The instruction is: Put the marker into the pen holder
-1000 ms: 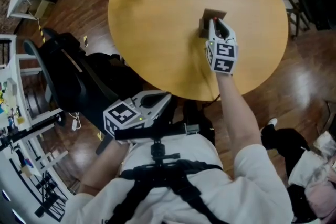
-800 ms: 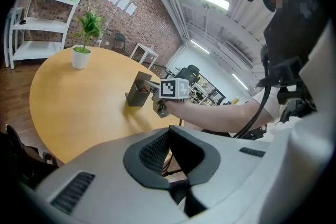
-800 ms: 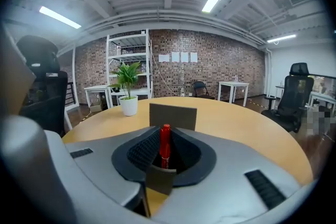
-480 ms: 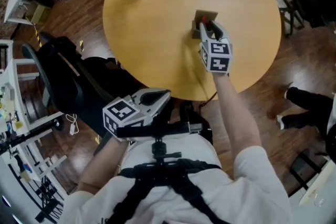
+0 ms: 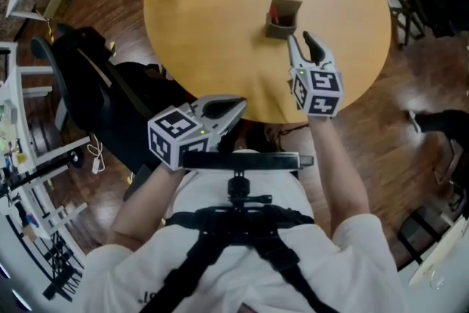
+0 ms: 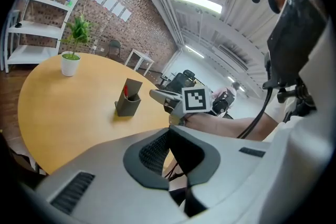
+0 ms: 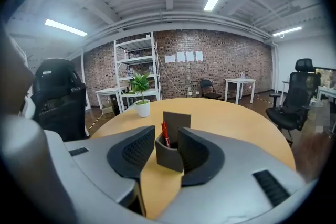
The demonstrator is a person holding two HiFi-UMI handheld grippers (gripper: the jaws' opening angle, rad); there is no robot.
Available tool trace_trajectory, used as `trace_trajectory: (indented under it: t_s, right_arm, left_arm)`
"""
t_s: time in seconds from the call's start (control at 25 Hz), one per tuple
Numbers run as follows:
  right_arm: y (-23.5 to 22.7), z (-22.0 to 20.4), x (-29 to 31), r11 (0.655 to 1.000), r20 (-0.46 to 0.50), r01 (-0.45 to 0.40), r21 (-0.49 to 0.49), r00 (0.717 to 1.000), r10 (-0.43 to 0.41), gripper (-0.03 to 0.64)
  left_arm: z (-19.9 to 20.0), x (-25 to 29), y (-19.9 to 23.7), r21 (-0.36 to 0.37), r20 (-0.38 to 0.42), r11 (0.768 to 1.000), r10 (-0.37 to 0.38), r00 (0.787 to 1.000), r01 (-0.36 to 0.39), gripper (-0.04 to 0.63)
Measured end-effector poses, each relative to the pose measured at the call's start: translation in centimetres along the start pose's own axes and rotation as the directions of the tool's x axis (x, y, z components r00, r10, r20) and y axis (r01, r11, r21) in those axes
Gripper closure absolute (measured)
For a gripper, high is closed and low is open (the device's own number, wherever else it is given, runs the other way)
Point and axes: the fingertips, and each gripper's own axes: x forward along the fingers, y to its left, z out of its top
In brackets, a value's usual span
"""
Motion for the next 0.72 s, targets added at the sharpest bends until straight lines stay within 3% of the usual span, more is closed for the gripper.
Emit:
trace_trajectory:
  t_s: [0.28, 0.72]
  right_arm:
    - [-0.8, -3.0, -5.1, 0.999, -0.064, 0.008, 0.042, 0.998, -0.005, 0.489]
    - [-1.3, -3.7, -10.2, 0.993, -0.09, -0.015, 0.117, 0.996, 0.025, 0.489]
  left_arm:
    - [0.5, 0.9, -0.3, 0.006, 0.035, 1.0, 0.0, 0.999, 0.0, 0.601]
    - [1.3, 2.7, -1.2, 0.022, 0.051, 1.0, -0.003, 0.999, 0.002, 0.601]
